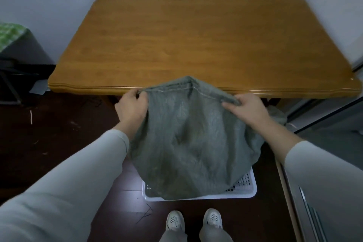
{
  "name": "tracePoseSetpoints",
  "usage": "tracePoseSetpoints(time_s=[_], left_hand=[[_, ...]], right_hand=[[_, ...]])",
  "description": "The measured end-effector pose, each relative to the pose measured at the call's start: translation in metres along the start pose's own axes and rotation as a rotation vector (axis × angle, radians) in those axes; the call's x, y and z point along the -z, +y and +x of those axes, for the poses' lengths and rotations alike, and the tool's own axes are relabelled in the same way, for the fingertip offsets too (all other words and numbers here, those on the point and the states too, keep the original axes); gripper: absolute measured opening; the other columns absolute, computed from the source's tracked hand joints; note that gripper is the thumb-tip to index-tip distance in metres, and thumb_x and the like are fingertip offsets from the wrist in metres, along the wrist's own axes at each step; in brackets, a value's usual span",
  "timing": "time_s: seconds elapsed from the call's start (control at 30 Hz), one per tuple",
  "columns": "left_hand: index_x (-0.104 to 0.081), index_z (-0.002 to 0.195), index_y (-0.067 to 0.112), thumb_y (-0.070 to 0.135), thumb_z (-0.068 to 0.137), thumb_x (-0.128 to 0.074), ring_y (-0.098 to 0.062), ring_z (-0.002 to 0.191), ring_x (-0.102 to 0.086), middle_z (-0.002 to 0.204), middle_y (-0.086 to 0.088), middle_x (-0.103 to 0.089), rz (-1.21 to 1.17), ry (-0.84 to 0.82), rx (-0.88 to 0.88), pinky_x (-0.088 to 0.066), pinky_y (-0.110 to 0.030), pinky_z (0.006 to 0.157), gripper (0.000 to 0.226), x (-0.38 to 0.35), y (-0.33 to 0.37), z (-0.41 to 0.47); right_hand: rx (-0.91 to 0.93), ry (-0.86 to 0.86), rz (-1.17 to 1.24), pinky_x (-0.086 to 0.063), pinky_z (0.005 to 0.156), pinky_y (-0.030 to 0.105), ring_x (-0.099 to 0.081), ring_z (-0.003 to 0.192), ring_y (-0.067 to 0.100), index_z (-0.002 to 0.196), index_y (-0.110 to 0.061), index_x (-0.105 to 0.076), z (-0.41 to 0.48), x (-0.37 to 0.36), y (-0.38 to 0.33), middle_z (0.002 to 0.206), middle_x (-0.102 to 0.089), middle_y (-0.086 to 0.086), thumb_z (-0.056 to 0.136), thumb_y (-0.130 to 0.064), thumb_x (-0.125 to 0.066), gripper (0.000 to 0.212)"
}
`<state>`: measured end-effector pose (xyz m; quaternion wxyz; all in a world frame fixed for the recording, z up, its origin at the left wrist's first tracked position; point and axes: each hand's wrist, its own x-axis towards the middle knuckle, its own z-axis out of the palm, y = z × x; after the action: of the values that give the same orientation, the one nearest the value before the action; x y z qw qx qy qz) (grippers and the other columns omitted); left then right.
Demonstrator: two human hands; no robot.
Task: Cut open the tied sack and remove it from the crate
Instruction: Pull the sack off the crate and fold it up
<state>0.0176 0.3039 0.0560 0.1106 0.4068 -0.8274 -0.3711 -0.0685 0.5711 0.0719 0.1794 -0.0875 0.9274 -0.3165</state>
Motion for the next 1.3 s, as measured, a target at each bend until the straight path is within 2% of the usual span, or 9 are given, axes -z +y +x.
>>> tracePoseSetpoints(time_s=[0.3,0.43,0.5,0.57,0.63,0.73,0.87,1.03,1.3], left_hand=[[-0.062,0.115,0.004,0.033,0.079,-0.062,-0.031,0.127,-0.048,0.136,-0.012,-0.053,0.095,-0.565,0.187,-0.037,-0.043,0.109,0.046,-0.104,-0.087,-0.059],[-0.058,0.124,0.008,0.026,0.085,-0.063,-0.023,0.131,-0.042,0.136,-0.007,-0.051,0.315,-1.028,0.178,-0.028,-0.026,0.109,0.044,-0.152,-0.119,-0.084],[-0.068,0.104,0.013,0.04,0.081,-0.061,-0.02,0.117,-0.05,0.117,-0.007,-0.059,0.313,-1.172,0.246,-0.032,-0.029,0.105,0.036,-0.163,-0.122,-0.09],[-0.066,0.076,0.017,0.049,0.082,-0.058,-0.023,0.088,-0.06,0.087,-0.004,-0.064,0.042,-1.073,0.428,-0.046,-0.026,0.086,0.033,-0.165,-0.126,-0.081],[-0.066,0.066,0.013,0.054,0.087,-0.053,-0.031,0.082,-0.066,0.077,-0.009,-0.068,-0.05,-0.593,0.488,-0.051,-0.026,0.075,0.047,-0.174,-0.139,-0.057],[-0.061,0.111,0.008,0.066,0.078,-0.055,-0.037,0.126,-0.044,0.128,-0.022,-0.053,0.295,-0.154,0.42,-0.037,-0.046,0.104,0.067,-0.19,-0.154,-0.006],[0.005,0.151,0.024,0.082,0.05,-0.064,-0.033,0.146,0.014,0.159,-0.01,0.014,0.503,-0.32,0.5,-0.004,-0.061,0.116,0.134,-0.227,-0.18,0.053],[0.031,0.142,0.032,0.071,0.042,-0.078,-0.036,0.145,0.02,0.152,-0.014,0.034,0.534,-0.415,0.499,0.0,-0.052,0.119,0.153,-0.263,-0.215,0.079],[0.028,0.144,0.027,0.027,0.064,-0.086,-0.032,0.145,-0.018,0.159,-0.01,-0.012,0.138,-0.483,0.472,-0.022,-0.048,0.117,0.139,-0.292,-0.25,0.065]], right_hand=[[-0.058,-0.631,-0.595,-0.007,0.114,0.061,-0.01,0.145,0.025,0.092,-0.032,-0.057,-0.025,-0.114,0.117,0.157,-0.015,-0.003,0.089,-0.054,-0.044,0.026],[-0.226,-1.017,-0.614,-0.023,0.114,0.044,-0.028,0.14,0.02,0.143,-0.029,-0.034,-0.027,-0.137,0.175,0.15,-0.031,-0.004,0.068,-0.056,-0.067,0.086],[-0.357,-1.184,-0.549,-0.044,0.089,0.027,-0.055,0.109,0.015,0.126,-0.016,-0.056,-0.009,-0.134,0.184,0.12,-0.058,0.002,0.07,-0.038,-0.07,0.062],[-0.425,-1.173,-0.512,-0.041,0.063,0.019,-0.056,0.062,0.007,0.073,-0.007,-0.063,0.028,-0.126,0.192,0.068,-0.061,-0.004,0.079,-0.018,-0.06,0.013],[-0.388,-0.905,-0.514,-0.045,0.062,0.022,-0.054,0.054,0.007,0.059,-0.01,-0.057,0.073,-0.12,0.201,0.053,-0.055,-0.006,0.085,-0.01,-0.054,0.026],[-0.292,-0.24,-0.343,-0.043,0.076,0.03,-0.053,0.078,0.023,0.066,-0.015,-0.058,0.142,-0.121,0.224,0.068,-0.052,0.002,0.084,-0.02,-0.056,0.019],[-0.296,-0.258,-0.399,-0.017,0.114,0.055,-0.013,0.144,0.033,0.144,-0.036,-0.026,0.199,-0.149,0.24,0.156,-0.013,0.011,0.06,-0.06,-0.076,0.1],[-0.41,-0.339,-0.543,-0.004,0.116,0.06,0.02,0.144,0.033,0.143,-0.04,0.022,0.233,-0.176,0.274,0.153,0.034,0.008,0.039,-0.071,-0.078,0.148],[-0.278,-0.457,-0.191,-0.026,0.116,0.042,-0.024,0.142,0.026,0.15,-0.023,0.007,0.234,-0.226,0.311,0.155,-0.022,0.005,0.033,-0.043,-0.094,0.156]])
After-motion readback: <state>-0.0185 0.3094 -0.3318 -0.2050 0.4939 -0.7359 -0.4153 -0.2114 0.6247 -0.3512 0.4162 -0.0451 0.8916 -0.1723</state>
